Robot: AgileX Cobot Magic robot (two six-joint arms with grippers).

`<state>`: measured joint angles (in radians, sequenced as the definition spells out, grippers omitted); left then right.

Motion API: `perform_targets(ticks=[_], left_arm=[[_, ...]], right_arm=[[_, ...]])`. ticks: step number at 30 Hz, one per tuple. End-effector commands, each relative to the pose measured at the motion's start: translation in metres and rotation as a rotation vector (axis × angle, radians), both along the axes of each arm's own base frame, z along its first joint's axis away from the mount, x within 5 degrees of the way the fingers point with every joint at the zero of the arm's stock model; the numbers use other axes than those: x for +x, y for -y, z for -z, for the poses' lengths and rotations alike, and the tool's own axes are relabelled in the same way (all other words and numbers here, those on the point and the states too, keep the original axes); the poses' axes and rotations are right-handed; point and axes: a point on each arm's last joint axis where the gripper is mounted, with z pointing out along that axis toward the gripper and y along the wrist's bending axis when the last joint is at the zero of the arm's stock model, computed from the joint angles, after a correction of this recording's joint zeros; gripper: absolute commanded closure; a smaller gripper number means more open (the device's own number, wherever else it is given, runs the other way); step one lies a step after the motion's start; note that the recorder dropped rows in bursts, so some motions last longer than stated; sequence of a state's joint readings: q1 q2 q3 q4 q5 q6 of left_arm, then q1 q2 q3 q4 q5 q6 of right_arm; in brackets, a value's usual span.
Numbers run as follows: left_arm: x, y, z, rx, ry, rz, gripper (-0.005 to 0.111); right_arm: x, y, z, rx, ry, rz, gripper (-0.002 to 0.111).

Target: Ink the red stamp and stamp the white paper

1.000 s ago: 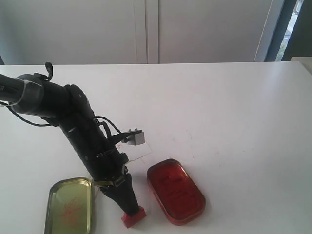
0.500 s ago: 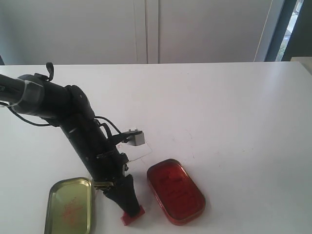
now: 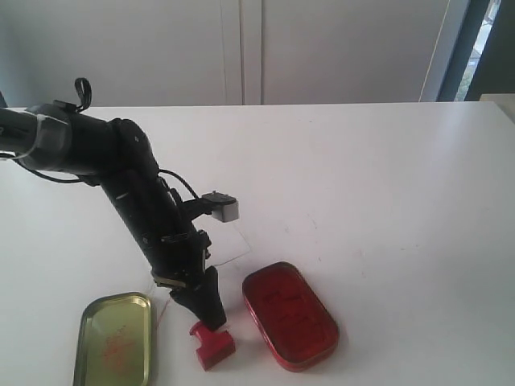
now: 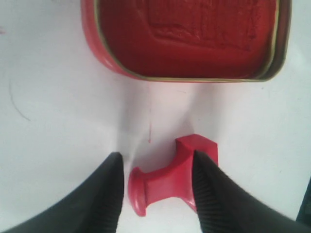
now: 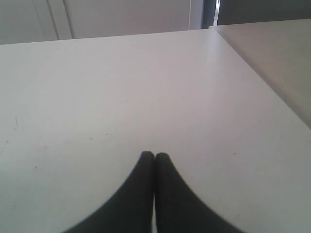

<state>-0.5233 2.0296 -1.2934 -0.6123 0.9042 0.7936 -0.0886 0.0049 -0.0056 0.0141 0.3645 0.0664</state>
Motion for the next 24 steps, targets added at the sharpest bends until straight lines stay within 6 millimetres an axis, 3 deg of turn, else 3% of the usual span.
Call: perform_targets(ticks=[1,12,20,24], left_arm=[[0.003,-0.003,-0.011,0.031,0.011,0.016,0.057],[0.008,0.000,-0.026,0.038,-0.008,0.030,0.061],[0.008,-0.001,-0.025,0.076,-0.039,-0.038,0.105],[0.008,-0.001,-0.025,0.080,-0.040,-0.045,0.107]], right_arm=[[0.000,0.000,0.000,-0.010,0.013,0.000,0.108],[0.000,0.000,0.000,-0.010,0.013,0.000,0.108],[0.000,0.000,0.000,-0.010,0.013,0.000,0.108],[0.000,0.000,0.000,-0.010,0.013,0.000,0.108]])
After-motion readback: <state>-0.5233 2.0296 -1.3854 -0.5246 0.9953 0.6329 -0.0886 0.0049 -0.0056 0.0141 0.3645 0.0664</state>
